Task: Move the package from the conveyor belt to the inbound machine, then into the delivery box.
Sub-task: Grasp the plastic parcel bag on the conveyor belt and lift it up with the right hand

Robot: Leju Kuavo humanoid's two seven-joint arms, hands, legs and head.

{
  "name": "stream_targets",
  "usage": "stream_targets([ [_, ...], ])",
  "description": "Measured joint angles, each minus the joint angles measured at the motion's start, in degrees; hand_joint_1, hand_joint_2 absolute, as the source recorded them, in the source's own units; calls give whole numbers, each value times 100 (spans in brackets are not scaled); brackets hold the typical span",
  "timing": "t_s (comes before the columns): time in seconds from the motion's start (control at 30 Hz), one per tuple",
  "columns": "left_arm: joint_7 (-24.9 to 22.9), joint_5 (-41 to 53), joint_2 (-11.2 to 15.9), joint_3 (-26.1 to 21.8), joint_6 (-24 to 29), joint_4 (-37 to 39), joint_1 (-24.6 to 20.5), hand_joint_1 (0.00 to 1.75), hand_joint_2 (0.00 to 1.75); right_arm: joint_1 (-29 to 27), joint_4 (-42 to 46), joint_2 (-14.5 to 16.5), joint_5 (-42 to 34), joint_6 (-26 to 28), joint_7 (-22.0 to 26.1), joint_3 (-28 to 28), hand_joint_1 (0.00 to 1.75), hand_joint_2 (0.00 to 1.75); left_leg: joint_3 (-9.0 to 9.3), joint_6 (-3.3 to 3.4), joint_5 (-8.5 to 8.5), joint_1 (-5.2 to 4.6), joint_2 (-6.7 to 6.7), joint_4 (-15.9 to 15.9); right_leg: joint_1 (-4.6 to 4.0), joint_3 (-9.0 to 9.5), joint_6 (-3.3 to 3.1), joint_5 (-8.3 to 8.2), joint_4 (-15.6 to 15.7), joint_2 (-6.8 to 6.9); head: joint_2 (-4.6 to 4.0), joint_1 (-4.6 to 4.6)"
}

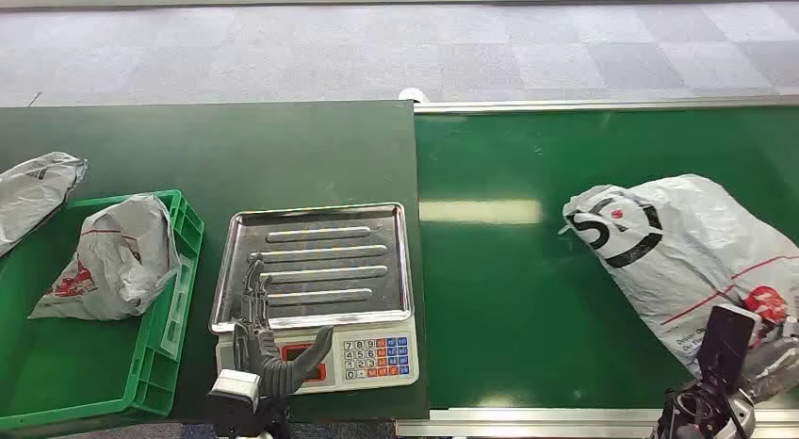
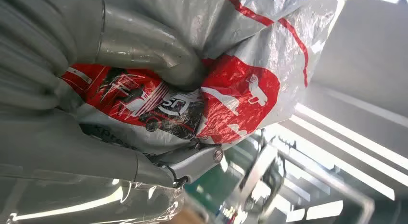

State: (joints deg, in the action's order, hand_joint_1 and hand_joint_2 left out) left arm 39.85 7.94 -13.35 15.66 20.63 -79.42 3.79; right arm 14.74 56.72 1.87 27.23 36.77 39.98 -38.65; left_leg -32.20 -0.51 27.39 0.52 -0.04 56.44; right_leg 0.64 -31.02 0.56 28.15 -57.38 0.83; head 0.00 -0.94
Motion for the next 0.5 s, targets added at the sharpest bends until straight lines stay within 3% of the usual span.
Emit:
stream_targets([
  [0.13,0,-1,0,-13,20,25,-32,0,175,-469,1092,215,-197,10,15,311,175,175,1,-2,3,0,24,-2,-1,-4,-1,0,0,-24,0,0],
  [0.23,0,-2,9,-23,88,7,-50,0,175,-741,1784,352,-124,-295,6,755,175,175,4,-2,3,1,31,-4,-3,0,-3,-1,0,-29,0,1],
  [0.4,0,-105,107,-60,144,-304,-110,0,175,-671,1916,487,1435,-1319,-221,1816,175,175,13,-4,-7,5,46,-5,-9,6,-11,-9,-1,-43,0,1],
  [0.5,0,-117,190,-82,150,-496,-246,0,175,-486,1700,650,2413,-1599,-293,2653,175,175,15,-9,-16,10,43,-5,-14,4,-13,-12,-4,-40,0,0],
])
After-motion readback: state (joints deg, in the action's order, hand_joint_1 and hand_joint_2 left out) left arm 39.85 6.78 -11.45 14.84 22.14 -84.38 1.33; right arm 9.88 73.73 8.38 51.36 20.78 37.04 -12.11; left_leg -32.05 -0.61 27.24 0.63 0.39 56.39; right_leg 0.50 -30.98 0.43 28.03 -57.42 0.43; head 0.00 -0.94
